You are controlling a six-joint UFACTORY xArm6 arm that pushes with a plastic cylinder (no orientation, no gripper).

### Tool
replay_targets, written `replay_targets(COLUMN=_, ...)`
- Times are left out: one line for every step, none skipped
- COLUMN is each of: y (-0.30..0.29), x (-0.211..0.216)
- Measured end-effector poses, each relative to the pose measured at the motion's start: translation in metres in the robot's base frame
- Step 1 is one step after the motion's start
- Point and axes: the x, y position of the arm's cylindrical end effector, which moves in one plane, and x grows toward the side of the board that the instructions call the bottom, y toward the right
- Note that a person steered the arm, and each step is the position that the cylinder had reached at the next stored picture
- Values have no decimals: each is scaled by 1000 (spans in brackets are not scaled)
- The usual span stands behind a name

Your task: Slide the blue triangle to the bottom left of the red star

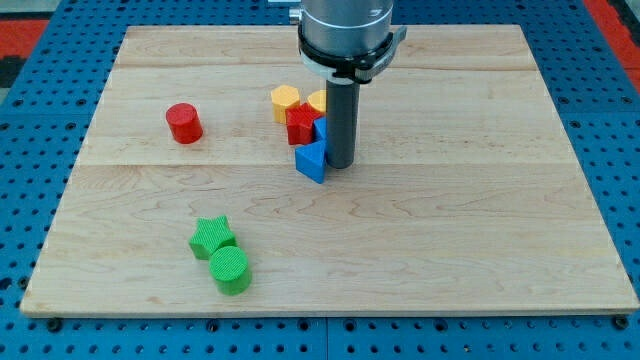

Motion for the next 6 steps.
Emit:
replay_targets(y=5, x=18)
replay_targets(y=-29, x=22)
replay_targets(y=-55, x=-2)
replay_targets(y=-46, x=-11)
replay_targets(y=-23, x=-11)
replay_targets(y=-7, x=9)
